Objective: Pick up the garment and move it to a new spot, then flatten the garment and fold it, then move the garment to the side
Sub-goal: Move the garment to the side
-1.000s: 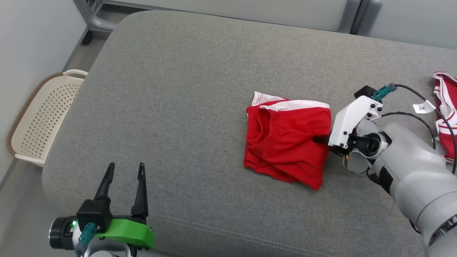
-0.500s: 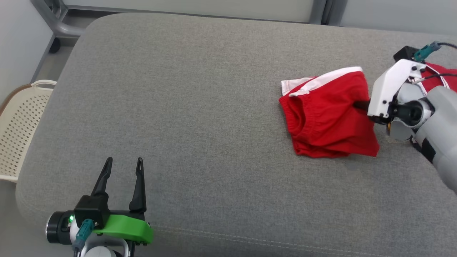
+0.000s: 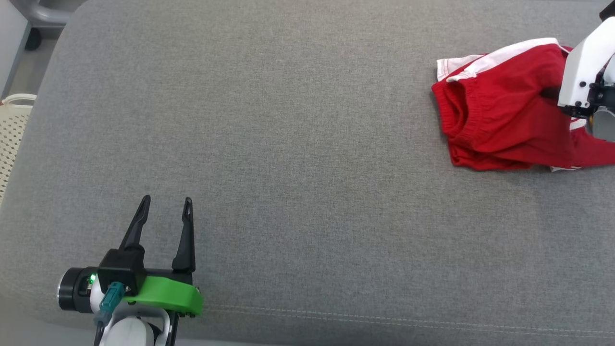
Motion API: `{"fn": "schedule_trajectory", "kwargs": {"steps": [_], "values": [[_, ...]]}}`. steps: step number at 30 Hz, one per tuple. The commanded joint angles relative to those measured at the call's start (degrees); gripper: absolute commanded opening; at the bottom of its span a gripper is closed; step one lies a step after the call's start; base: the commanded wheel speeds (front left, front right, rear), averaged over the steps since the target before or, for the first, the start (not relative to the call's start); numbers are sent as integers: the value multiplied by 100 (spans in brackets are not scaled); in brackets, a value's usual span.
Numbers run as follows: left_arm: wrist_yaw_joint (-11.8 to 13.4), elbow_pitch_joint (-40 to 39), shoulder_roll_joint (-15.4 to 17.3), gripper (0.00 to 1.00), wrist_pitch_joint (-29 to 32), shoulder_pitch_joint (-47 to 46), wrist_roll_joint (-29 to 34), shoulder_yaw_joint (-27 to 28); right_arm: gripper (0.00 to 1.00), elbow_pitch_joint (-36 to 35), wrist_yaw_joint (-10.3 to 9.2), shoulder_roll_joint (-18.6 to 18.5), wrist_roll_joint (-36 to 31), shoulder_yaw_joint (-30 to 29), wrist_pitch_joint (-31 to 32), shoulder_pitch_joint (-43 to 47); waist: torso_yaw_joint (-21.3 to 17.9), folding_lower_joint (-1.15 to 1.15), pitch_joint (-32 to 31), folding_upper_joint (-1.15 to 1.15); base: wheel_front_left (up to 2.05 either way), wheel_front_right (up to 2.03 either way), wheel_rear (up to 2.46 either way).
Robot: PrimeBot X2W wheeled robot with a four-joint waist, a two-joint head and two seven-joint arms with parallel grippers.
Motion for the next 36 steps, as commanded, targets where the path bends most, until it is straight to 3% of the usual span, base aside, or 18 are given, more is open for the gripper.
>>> {"fn": "schedule_trajectory", "kwargs": {"steps": [1, 23, 36], "values": [[-29, -35, 60, 100, -7, -115, 36, 4, 0, 27, 0, -77, -72, 45, 96, -134, -82, 0, 138, 0, 0, 0, 0], [-80, -113, 190, 100, -7, -298, 116, -28, 0, -181, -1, -865, -416, 269, 1030, -1219, -315, 0, 670, 0, 0, 0, 0], [-94, -123, 204, 100, -7, -379, 89, -67, 0, -381, -1, -1364, -1223, 728, 1345, -1562, -228, 0, 808, 0, 0, 0, 0]]}}
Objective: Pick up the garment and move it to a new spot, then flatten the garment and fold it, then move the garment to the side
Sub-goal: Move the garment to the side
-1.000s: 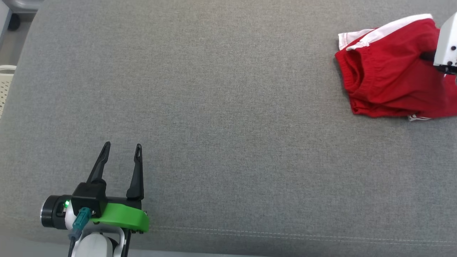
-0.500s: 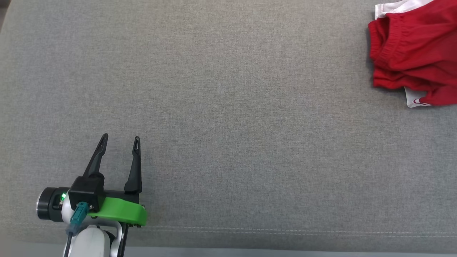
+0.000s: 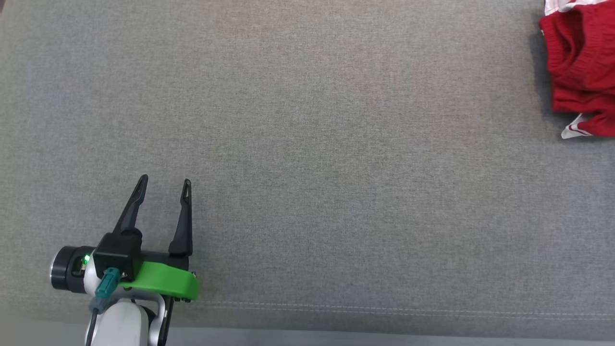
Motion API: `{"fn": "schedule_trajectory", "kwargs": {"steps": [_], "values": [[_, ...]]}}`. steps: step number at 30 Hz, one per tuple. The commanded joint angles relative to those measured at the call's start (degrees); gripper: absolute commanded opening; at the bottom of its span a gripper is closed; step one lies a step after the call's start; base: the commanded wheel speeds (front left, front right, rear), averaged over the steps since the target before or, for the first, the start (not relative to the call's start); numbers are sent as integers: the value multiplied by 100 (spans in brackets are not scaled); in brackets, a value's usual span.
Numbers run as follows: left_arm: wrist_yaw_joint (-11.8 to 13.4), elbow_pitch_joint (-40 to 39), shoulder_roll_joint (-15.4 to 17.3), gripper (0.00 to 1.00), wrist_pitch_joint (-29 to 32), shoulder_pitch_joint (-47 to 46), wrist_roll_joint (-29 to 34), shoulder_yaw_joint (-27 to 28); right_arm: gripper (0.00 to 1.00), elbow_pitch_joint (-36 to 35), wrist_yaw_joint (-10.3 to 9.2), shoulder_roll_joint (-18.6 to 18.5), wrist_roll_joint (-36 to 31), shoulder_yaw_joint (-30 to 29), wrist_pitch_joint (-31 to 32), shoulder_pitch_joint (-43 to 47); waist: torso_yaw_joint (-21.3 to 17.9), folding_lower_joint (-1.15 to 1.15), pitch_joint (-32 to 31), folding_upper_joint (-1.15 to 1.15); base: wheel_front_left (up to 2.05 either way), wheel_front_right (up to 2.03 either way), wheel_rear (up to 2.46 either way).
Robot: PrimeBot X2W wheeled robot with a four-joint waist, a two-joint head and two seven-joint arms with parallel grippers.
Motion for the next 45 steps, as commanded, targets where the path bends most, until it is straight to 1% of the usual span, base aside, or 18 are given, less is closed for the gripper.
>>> {"fn": "schedule_trajectory", "kwargs": {"steps": [1, 9, 19, 20, 21, 22, 31, 33, 35, 38, 40, 45], "values": [[0, -4, 25, 100, -7, -92, -14, 14, 0, 6, -2, -77, -144, 48, -15, -84, 35, 0, 21, 0, 0, 0, 0], [17, -25, -3, 100, -7, -46, -14, 29, 0, 0, -2, -336, -547, 225, -9, -168, 149, 0, 72, 0, 0, 0, 0], [34, -20, -25, 100, -7, -88, -8, 35, 0, -98, -2, -432, -930, 328, -193, -177, 149, 0, 129, 0, 0, 0, 0], [34, -15, -27, 100, -7, -95, -10, 37, 2, -94, -2, -435, -965, 337, -211, -173, 149, 0, 127, 0, 0, 0, 0], [33, -11, -29, 100, -7, -97, -12, 40, 47, -89, -2, -433, -993, 336, -220, -159, 147, 0, 124, 0, 0, 0, 0], [33, -9, -31, 100, -7, -94, -13, 43, 100, -105, -2, -429, -1021, 347, -216, -141, 145, 0, 121, 0, 0, 0, 0], [39, -16, -41, 100, -7, -106, -1, 60, 100, -169, -2, -436, -1286, 351, -532, -165, 140, 0, 115, 0, 0, 0, 0], [40, -4, -43, 100, -7, -103, 5, 58, 100, -231, -2, -393, -1246, 289, -722, -121, 141, 0, 92, 0, 0, 0, 0], [39, 5, -43, 100, -7, -102, -1, 69, 100, -311, -2, -334, -1171, 206, -1014, -42, 144, 0, 49, 0, 0, 0, 0], [39, 8, -49, 100, -7, -84, -12, 77, 100, -314, -3, -206, -990, -82, -1704, 90, 149, 0, -51, 0, 0, 0, 0], [49, 4, -52, 100, -7, -44, -19, 97, 100, -325, -2, -74, -983, -161, -2153, 241, 138, 0, -143, 0, 0, 0, 0], [71, -43, -52, 100, -7, 95, -10, 139, 100, -227, -3, 276, -615, -553, -3195, 699, 92, 0, -417, 0, 0, 0, 0]]}}
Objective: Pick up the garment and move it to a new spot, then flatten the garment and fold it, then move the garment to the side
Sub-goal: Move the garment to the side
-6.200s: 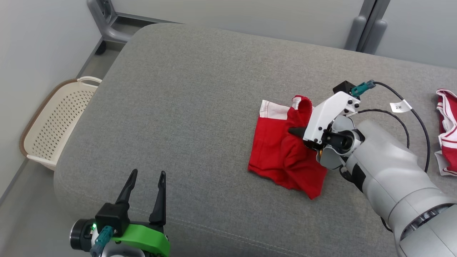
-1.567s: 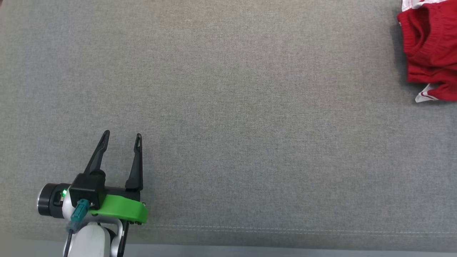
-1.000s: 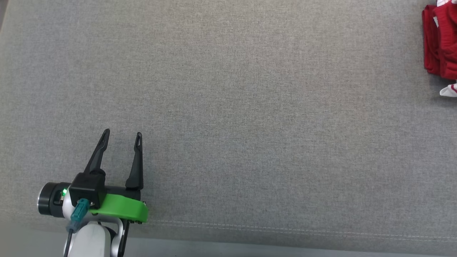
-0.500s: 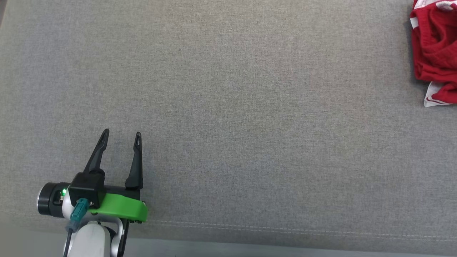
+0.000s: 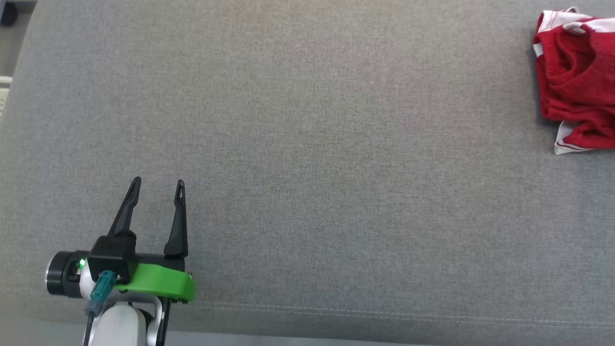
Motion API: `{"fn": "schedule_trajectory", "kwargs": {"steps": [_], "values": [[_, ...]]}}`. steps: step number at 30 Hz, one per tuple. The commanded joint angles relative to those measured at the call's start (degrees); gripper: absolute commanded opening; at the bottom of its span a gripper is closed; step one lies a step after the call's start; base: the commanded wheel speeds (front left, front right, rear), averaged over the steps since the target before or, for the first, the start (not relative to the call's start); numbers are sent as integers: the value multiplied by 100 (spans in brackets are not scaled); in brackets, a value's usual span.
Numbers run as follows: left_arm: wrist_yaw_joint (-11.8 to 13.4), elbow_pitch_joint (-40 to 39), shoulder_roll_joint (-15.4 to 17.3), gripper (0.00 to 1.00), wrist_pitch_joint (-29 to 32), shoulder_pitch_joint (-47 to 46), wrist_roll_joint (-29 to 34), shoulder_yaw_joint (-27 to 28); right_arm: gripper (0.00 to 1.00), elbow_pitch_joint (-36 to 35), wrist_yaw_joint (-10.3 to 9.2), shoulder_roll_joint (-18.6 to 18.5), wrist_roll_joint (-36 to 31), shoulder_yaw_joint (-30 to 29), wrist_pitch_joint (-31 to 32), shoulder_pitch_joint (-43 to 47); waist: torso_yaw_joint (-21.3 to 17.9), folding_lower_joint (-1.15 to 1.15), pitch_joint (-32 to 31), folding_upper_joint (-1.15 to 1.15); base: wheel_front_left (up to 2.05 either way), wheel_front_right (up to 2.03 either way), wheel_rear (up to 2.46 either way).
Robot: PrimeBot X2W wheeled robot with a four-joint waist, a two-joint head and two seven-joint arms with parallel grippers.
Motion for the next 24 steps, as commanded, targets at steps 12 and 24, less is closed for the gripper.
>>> {"fn": "schedule_trajectory", "kwargs": {"steps": [12, 24], "values": [[72, -16, 65, 100, -7, 442, -37, 153, 100, -271, -2, 625, 557, -334, -2360, 1405, -255, 0, -928, 0, 0, 0, 0], [125, -71, 129, 100, -7, 730, -57, 275, 100, -695, -2, 1093, 359, -423, -3476, 2433, -490, 0, -1366, 0, 0, 0, 0]]}}
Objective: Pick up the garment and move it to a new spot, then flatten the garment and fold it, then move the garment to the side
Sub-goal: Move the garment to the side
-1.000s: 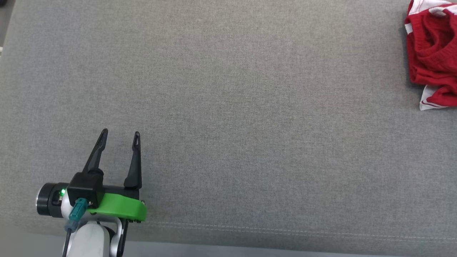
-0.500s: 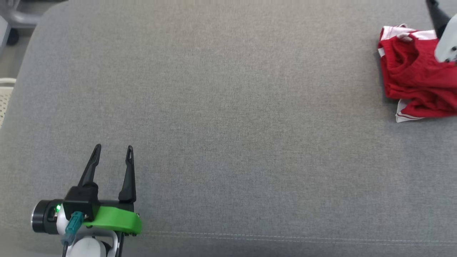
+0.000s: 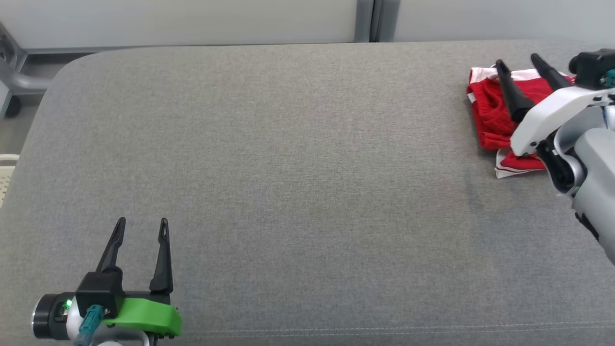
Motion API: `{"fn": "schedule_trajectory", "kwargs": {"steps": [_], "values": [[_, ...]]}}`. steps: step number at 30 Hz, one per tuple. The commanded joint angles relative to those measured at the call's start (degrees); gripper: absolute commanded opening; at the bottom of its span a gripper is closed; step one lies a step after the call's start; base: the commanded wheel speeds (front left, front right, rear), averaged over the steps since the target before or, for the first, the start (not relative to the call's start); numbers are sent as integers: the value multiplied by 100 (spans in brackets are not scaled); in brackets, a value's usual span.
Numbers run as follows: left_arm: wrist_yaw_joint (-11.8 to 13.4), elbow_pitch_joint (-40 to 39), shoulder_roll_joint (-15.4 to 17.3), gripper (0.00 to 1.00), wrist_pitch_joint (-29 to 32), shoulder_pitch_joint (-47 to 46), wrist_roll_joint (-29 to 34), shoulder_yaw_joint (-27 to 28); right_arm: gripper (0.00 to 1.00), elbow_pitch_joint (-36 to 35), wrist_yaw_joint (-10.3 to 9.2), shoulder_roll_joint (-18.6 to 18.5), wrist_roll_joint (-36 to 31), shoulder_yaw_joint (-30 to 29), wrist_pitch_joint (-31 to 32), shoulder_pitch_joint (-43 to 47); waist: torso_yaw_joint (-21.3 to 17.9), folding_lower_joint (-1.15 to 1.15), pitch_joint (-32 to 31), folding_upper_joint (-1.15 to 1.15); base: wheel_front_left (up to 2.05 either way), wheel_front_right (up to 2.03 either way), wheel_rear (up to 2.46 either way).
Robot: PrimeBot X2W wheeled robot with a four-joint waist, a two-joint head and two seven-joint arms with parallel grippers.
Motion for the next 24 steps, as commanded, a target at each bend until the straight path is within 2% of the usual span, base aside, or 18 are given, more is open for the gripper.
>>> {"fn": "schedule_trajectory", "kwargs": {"steps": [1, 7, 10, 15, 24], "values": [[27, -32, 54, 100, -7, 68, -27, 38, 100, -60, -2, 18, -78, -62, -45, 113, -109, 0, -121, 0, 0, 0, 0], [55, -51, 85, 100, -7, 183, -43, 95, 100, -706, -2, 208, -886, -708, -43, 556, -248, 0, -221, 0, 0, 0, 0], [50, -40, 80, 100, -7, 196, -32, 68, 100, -1045, -2, 298, -1385, -1329, -45, 893, -227, 0, -291, 0, 0, 0, 0], [59, -55, 57, 100, -7, 288, -53, 77, 100, -1777, -2, 734, -2164, -2544, -45, 1894, -226, 0, -361, 0, 0, 0, 0], [111, -89, 99, 100, -7, 422, -96, 150, 100, -3133, -2, 1514, -3370, -3688, -45, 3602, -291, 0, -442, 0, 0, 0, 0]]}}
